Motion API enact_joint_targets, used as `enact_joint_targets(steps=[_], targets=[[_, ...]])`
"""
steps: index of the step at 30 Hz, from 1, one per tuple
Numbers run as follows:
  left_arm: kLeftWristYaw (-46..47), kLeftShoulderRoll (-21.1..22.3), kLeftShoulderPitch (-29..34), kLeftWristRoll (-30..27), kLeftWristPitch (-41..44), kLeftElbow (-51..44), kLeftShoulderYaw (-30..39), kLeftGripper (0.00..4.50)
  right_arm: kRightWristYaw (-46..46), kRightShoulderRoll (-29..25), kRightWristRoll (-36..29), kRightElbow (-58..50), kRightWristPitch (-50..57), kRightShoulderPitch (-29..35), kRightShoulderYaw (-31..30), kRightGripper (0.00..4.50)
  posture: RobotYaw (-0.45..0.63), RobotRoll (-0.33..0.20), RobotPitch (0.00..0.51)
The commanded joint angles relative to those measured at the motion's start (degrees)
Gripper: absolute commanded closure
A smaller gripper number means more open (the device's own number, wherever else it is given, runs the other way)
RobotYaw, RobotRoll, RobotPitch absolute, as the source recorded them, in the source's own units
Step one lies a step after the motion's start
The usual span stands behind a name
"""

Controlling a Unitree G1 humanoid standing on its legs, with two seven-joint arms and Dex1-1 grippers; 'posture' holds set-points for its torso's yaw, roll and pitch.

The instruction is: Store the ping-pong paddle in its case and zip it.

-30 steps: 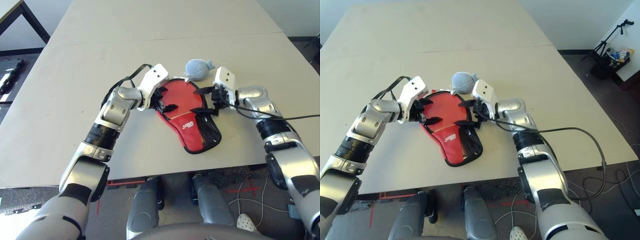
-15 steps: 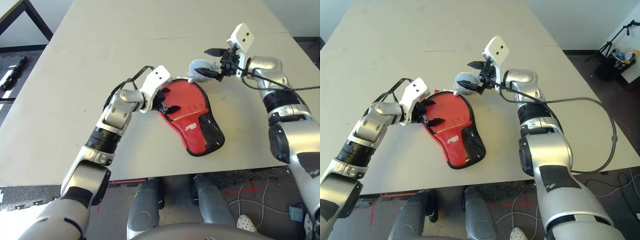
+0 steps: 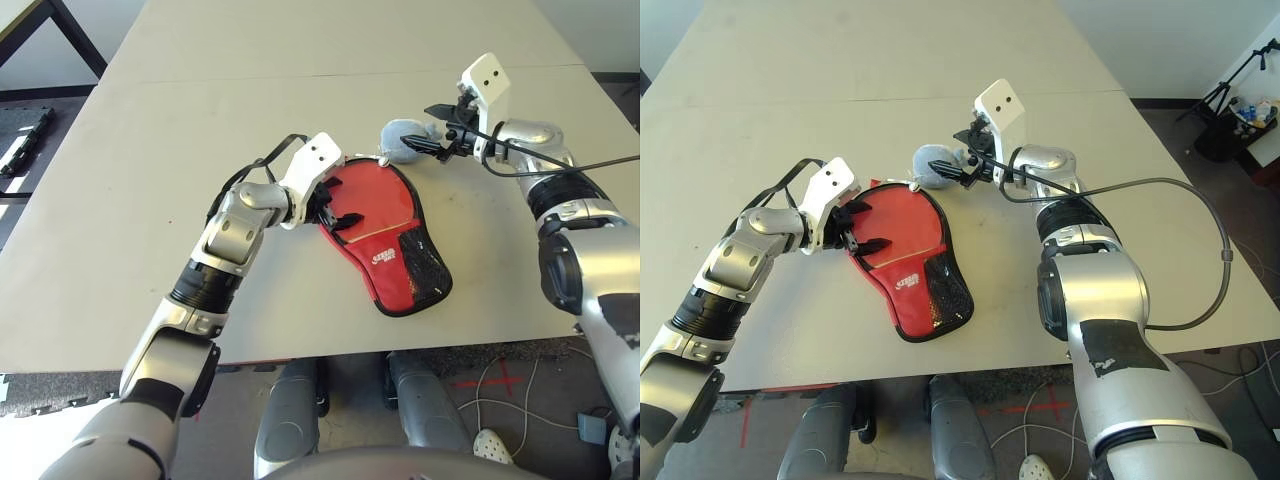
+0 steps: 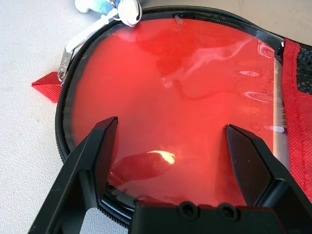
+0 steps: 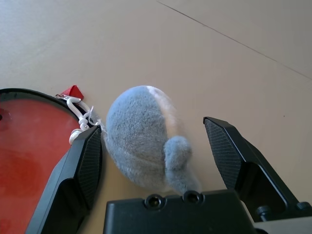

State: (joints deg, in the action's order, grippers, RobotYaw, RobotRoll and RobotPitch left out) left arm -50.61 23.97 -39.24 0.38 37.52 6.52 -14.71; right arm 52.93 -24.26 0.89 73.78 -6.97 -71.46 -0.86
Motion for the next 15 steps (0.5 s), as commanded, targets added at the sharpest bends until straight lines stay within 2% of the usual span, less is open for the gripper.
enact_joint_targets(steps=[1, 6, 9, 15], targets=[[-0.6, 0.7, 3.2, 0.7, 2.6, 1.9, -3.8, 0.0, 0.3, -1.0, 1.0, 1.1, 1.8, 0.0, 0.4, 0.04, 0.0, 0.0, 0.23], [-0.5, 0.7, 3.1, 0.7, 2.6, 1.9, -3.8, 0.0, -0.2, -1.2, 1.4, 1.3, 2.4, 1.1, 0.5, 0.04, -0.01, 0.0, 0.231], [-0.5, 0.6, 3.0, 0.7, 2.5, 2.0, -3.8, 0.0, -0.5, -1.2, 1.4, 1.4, 2.5, 1.9, 0.7, 0.71, -0.01, 0.0, 0.232], [-0.6, 0.5, 2.4, 0.7, 2.1, 2.8, -3.9, 0.0, -0.3, -0.6, 1.8, 1.4, 2.7, 2.5, 0.9, 2.61, -0.02, 0.0, 0.231]])
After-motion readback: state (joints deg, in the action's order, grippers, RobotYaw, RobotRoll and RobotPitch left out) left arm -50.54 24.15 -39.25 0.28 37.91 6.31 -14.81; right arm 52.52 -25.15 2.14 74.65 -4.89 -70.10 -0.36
